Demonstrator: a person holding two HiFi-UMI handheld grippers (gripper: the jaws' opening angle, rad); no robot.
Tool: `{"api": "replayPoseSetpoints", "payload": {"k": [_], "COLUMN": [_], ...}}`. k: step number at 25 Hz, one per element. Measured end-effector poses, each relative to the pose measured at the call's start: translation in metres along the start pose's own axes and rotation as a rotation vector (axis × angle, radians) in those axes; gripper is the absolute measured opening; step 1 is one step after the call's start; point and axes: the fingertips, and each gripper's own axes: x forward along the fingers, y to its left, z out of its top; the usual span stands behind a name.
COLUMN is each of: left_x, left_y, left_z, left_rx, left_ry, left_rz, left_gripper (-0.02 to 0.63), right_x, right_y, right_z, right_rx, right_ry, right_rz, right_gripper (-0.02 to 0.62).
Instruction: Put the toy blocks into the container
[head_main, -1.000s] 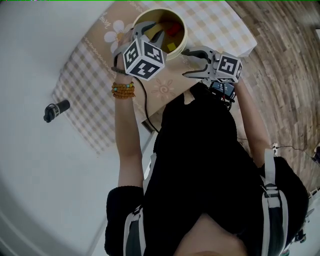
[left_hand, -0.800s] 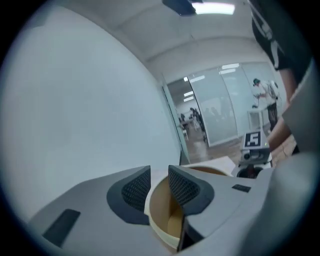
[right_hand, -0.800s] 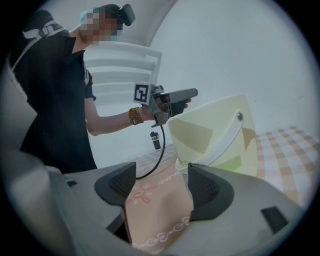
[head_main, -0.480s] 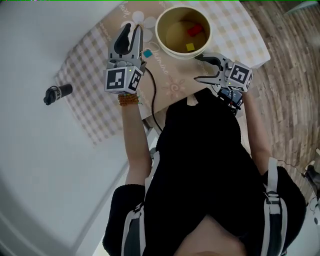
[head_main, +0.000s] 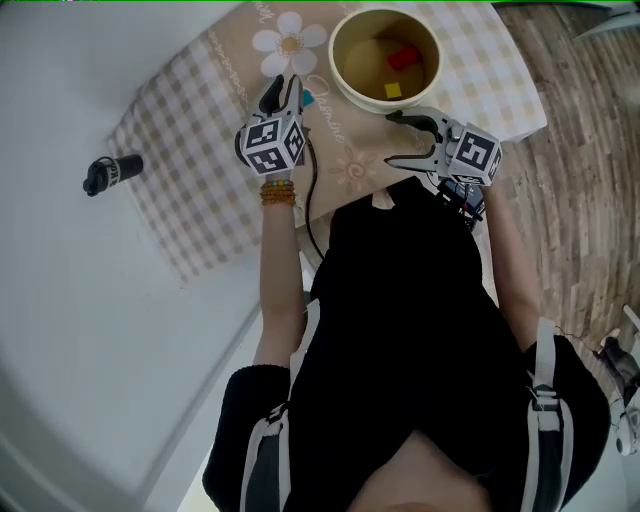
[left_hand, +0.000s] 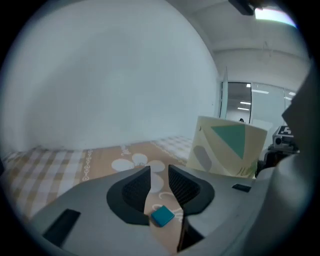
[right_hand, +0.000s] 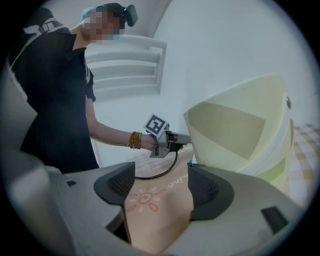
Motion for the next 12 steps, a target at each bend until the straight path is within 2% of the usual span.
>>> {"api": "replayPoseSetpoints", "payload": {"k": [10, 12], "left_x": [0.009, 0.01], "left_y": [0.0, -0.001], "left_z": [-0.072, -0.08], "left_rx": [0.082, 0.087], "left_ry": [0.228, 0.254], "left_rz": [0.021, 0.02], "left_gripper": [0.145, 0.187], "right_x": [0.0, -0.002], "right_y": [0.002, 0.001], "right_z": [-0.003, -0.003], "right_rx": [0.004, 0.006], "right_ry": [0.006, 0.006], "right_rz": [-0.016, -0.017], "right_gripper": [0.334, 0.334]}}
